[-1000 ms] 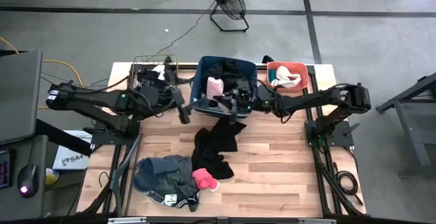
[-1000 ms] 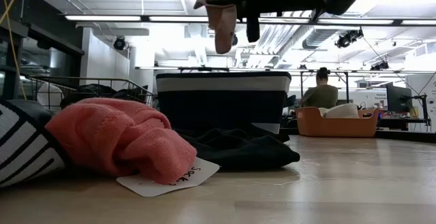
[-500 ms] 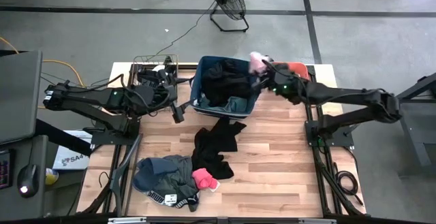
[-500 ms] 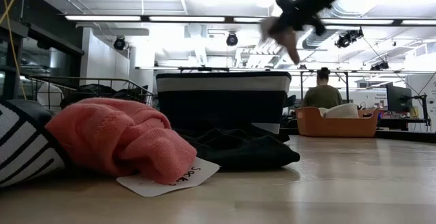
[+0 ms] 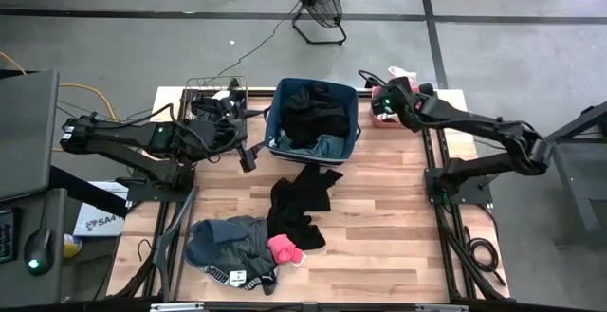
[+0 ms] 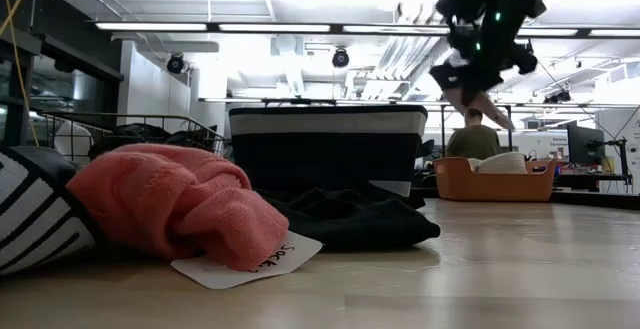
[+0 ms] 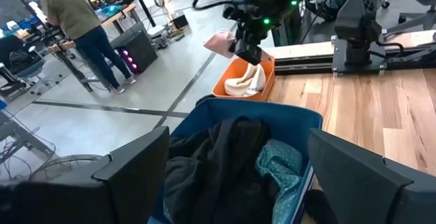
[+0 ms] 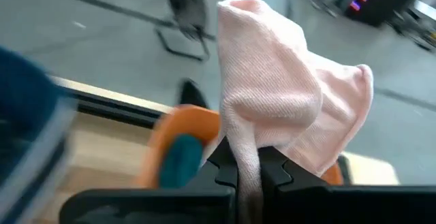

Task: Pick & Place Cloths
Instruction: Put the pink sock into the orange bin

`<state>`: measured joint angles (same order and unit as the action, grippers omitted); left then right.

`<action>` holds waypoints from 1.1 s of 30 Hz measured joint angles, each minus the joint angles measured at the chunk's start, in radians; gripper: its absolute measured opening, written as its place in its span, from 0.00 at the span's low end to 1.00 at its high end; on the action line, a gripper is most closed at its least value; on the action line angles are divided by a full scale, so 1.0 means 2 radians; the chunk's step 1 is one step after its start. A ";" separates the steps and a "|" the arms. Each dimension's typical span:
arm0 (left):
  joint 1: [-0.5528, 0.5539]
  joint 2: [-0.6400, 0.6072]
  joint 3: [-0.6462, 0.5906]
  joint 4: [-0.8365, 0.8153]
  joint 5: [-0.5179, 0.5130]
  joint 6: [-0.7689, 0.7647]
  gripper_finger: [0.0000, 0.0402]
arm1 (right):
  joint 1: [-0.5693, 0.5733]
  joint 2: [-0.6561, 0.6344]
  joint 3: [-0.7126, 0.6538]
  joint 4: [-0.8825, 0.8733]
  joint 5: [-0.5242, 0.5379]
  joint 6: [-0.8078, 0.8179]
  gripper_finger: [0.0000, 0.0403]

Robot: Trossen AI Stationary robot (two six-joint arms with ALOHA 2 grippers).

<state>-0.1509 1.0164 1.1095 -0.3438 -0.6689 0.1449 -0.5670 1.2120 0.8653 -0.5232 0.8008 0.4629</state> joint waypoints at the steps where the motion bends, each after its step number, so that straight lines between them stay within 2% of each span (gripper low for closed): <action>1: 0.000 0.000 0.000 -0.003 0.000 -0.001 0.85 | -0.011 0.007 0.000 -0.008 0.000 0.004 0.01; 7: 0.000 0.000 0.000 -0.014 0.000 -0.010 0.85 | -0.062 0.051 0.000 -0.005 0.001 -0.013 0.01; 15: 0.000 0.000 0.000 -0.013 0.000 -0.010 0.85 | -0.102 0.108 0.000 0.081 0.010 -0.144 0.01; 18: 0.000 0.000 0.000 -0.014 0.000 -0.010 0.85 | -0.104 0.124 0.000 0.096 0.016 -0.167 0.01; 22: 0.000 0.000 0.000 -0.023 0.000 -0.011 0.85 | -0.104 0.144 0.000 0.088 -0.027 -0.156 0.01; 33: 0.000 0.000 0.000 -0.039 0.000 -0.023 0.85 | -0.105 0.164 0.000 0.019 -0.136 -0.018 0.01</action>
<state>-0.1509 1.0172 1.1095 -0.4225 -0.6693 0.0990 -0.7765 1.5391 0.8654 -0.4856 0.5280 0.4277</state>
